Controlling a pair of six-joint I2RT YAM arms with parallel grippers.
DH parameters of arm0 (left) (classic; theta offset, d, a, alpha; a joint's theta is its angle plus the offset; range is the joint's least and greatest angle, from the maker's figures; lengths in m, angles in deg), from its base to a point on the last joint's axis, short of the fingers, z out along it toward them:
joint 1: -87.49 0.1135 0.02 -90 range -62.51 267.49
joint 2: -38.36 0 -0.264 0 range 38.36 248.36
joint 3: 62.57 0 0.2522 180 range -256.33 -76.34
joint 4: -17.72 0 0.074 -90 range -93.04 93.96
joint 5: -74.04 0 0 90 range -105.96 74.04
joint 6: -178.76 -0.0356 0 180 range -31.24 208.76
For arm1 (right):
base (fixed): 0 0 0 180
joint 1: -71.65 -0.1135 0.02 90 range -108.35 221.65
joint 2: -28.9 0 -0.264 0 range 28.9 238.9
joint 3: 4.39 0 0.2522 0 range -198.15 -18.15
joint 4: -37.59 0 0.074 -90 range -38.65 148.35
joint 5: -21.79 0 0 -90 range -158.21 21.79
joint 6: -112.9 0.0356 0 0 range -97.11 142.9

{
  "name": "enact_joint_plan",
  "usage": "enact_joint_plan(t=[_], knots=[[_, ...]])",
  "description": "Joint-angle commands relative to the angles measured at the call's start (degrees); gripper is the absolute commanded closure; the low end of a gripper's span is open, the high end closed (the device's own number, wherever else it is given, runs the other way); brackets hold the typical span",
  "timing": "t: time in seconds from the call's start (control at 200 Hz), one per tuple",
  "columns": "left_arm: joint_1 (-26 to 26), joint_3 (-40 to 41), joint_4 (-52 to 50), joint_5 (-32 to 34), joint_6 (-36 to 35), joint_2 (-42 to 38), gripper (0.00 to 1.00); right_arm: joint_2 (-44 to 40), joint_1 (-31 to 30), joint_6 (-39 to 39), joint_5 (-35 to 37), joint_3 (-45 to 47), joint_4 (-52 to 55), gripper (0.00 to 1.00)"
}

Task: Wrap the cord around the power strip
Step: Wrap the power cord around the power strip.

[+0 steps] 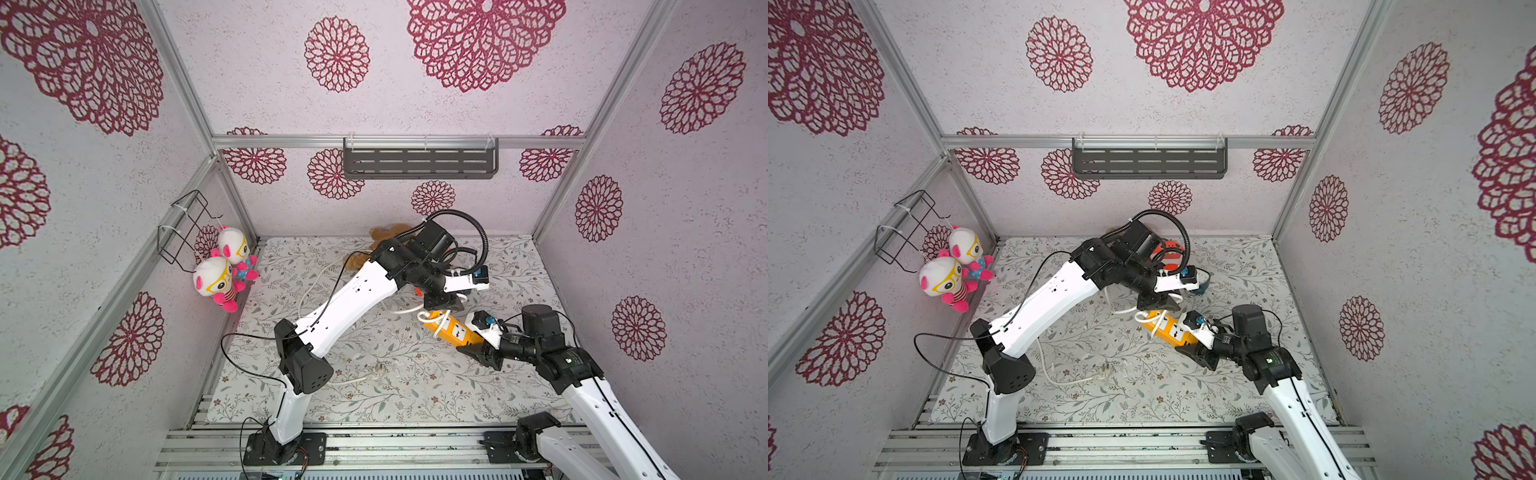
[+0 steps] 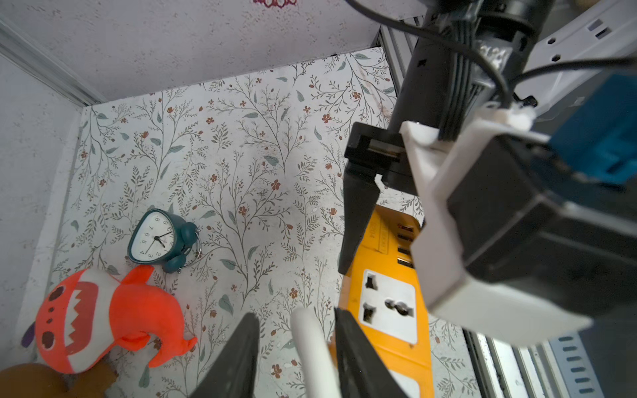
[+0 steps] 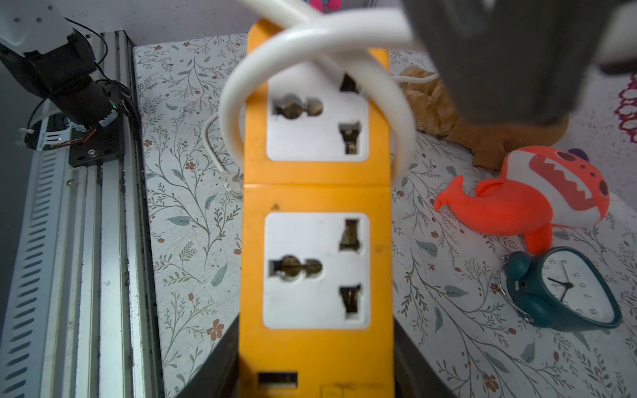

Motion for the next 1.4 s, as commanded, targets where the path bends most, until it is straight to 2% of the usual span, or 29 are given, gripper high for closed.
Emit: enact_joint_plan(t=[0.0, 0.205, 0.485, 0.755, 0.881, 0.976, 1.186, 1.396], knots=[[2.2, -0.7, 2.4, 0.0, -0.2, 1.0, 0.49, -2.9, -1.0, -0.8, -8.9, -0.7, -6.0, 0.83], [5.7, -2.0, 4.7, -5.1, 1.6, 0.8, 0.45, -4.4, -1.0, 3.0, -11.8, 1.2, -9.1, 0.83], [6.1, -1.2, 4.5, -7.5, 1.4, 2.6, 0.45, -5.8, -1.0, 8.3, -14.8, 2.4, -14.9, 0.83], [7.8, 4.2, 11.3, -12.0, 4.9, 3.7, 0.44, -6.5, -1.1, 12.1, -16.1, 2.1, -21.2, 0.83], [9.4, 9.7, 19.4, -13.5, 9.4, 1.8, 0.39, -6.3, -1.1, 12.3, -16.5, 1.8, -21.5, 0.83], [10.8, 17.6, 28.9, -15.1, 12.8, -1.9, 0.37, -6.5, -1.0, 12.7, -16.2, 2.0, -21.9, 0.83], [15.7, 36.1, 54.5, -20.6, 27.6, -10.1, 0.34, -7.1, -1.0, 14.7, -15.3, 2.0, -24.1, 0.83], [17.0, 45.8, 65.8, -17.5, 33.2, -12.9, 0.31, -6.9, -1.0, 18.9, -15.5, 3.1, -28.9, 0.83]])
